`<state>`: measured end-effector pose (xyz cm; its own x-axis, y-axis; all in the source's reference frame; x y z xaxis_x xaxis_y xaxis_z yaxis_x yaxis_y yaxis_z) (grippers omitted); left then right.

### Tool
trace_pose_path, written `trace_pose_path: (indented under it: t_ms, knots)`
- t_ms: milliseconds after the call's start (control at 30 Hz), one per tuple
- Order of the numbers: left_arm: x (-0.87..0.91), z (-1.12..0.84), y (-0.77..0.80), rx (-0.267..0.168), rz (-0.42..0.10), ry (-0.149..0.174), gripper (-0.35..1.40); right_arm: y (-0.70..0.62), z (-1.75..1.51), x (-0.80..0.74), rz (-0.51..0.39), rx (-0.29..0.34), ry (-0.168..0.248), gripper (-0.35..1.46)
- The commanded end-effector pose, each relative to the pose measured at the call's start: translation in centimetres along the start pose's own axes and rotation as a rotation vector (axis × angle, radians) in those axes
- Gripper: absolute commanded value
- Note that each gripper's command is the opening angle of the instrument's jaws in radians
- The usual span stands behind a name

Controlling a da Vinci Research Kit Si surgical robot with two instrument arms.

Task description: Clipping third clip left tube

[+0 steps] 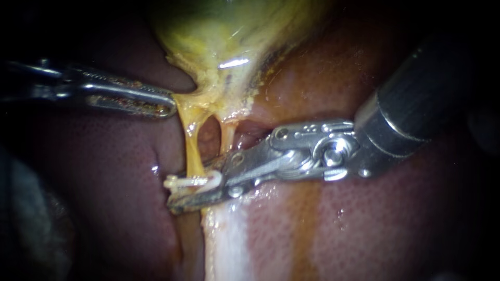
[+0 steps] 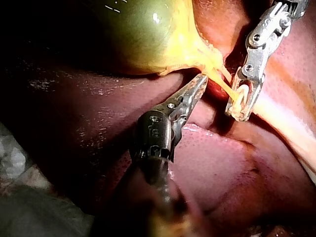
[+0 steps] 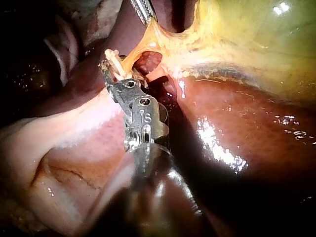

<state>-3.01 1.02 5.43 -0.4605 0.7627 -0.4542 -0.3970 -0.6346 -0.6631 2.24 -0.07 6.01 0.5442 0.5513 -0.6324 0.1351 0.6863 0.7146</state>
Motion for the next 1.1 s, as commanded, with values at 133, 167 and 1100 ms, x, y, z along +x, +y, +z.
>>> trace_pose_path:
  t_ms: [133,167,1100]
  knots:
    - [0.0,0.0,0.0,0.0,0.0,0.0,-0.35,0.0,0.0,0.0,0.0,-0.001,-0.002,0.02]
    - [0.0,0.0,0.0,0.0,0.0,0.0,-0.35,0.0,0.0,0.0,0.0,0.0,0.0,0.1]
    - [-0.02,-0.02,-0.01,-0.001,0.001,0.0,-0.35,0.2,-0.28,0.05,0.151,0.002,0.292,0.5]
